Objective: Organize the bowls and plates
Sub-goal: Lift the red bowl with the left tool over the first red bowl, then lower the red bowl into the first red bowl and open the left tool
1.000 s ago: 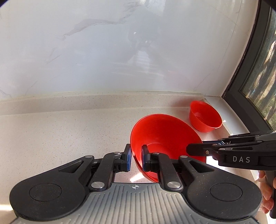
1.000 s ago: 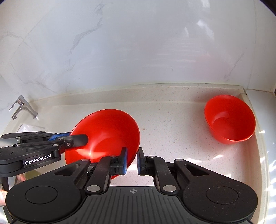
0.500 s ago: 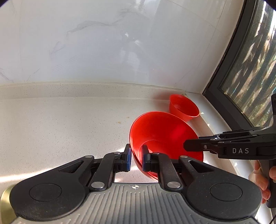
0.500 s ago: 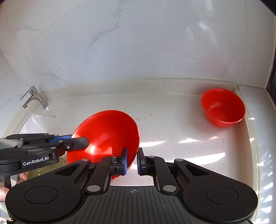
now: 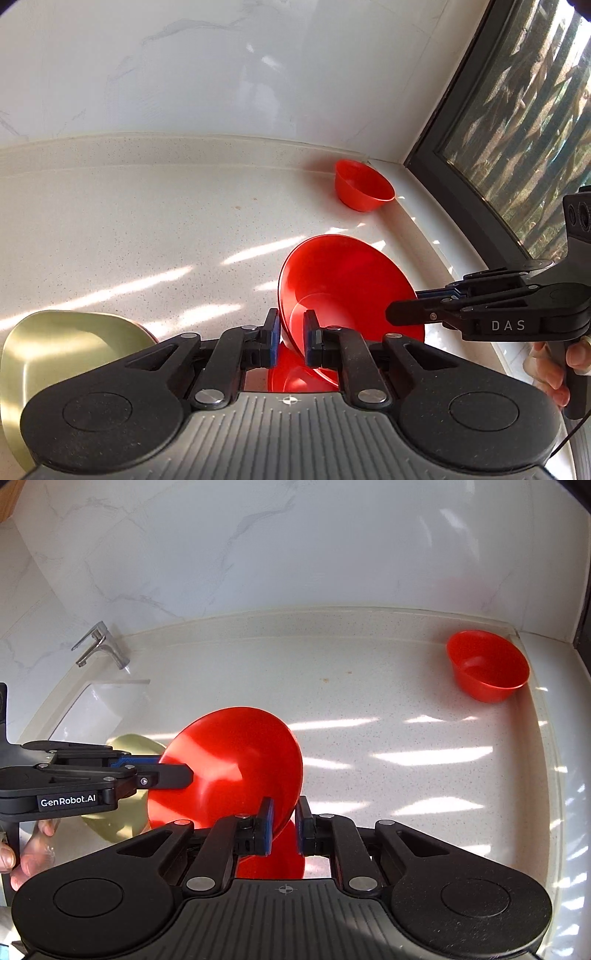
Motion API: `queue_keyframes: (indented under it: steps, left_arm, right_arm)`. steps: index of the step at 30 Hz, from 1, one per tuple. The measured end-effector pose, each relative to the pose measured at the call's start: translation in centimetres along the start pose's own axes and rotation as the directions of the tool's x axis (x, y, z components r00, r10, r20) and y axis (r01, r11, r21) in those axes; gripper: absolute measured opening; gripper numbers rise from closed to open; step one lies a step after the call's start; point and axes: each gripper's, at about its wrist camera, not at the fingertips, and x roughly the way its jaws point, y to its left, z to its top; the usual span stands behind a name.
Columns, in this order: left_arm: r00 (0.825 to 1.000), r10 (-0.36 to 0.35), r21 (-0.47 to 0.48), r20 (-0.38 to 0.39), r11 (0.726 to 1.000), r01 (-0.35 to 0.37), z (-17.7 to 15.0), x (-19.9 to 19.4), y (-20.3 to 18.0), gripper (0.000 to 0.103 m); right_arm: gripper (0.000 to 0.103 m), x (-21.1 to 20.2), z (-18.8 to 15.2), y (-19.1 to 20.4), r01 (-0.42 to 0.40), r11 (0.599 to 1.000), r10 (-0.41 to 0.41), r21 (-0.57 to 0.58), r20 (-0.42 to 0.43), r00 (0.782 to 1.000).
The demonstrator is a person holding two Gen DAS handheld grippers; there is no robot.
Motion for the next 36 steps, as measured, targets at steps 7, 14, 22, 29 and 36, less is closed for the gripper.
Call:
queue_keyframes:
  steps: [7, 14, 22, 29, 36]
  left_arm:
    - [0.999, -0.006, 0.024, -0.051, 1.0, 0.007, -2.6, 0.4, -0.3, 0.015]
    - [0.997, -0.003, 0.049, -0.082, 0.999, 0.007, -3.6, 1.0, -0.2, 0.015]
    - [0.995, -0.008, 0.047, -0.104, 0.999, 0.013, -3.9, 1.2, 0.2, 0.016]
    - [0.994, -0.014, 0.056, -0.109, 0.998, 0.02, -4.0, 0.9, 0.0, 0.02]
    - [0.993, -0.024, 0.059, -0.113, 0.998, 0.031, -4.0, 0.7, 0.1, 0.028]
  right_arm:
    - [0.015, 0.4, -2.4, 0.7, -0.009, 1.0, 0.009, 0.003, -0.04, 0.999]
    - [0.014, 1.3, -3.2, 0.3, -0.003, 1.0, 0.004, 0.013, -0.069, 0.998]
    - [0.015, 1.8, -3.5, 0.2, 0.004, 1.0, -0.004, -0.004, -0.091, 0.996]
    - [0.017, 1.9, -3.4, 0.5, 0.001, 1.0, -0.004, -0.029, -0.1, 0.995]
    - [0.019, 2.0, -3.2, 1.0, 0.003, 0.998, -0.01, -0.055, -0.109, 0.994]
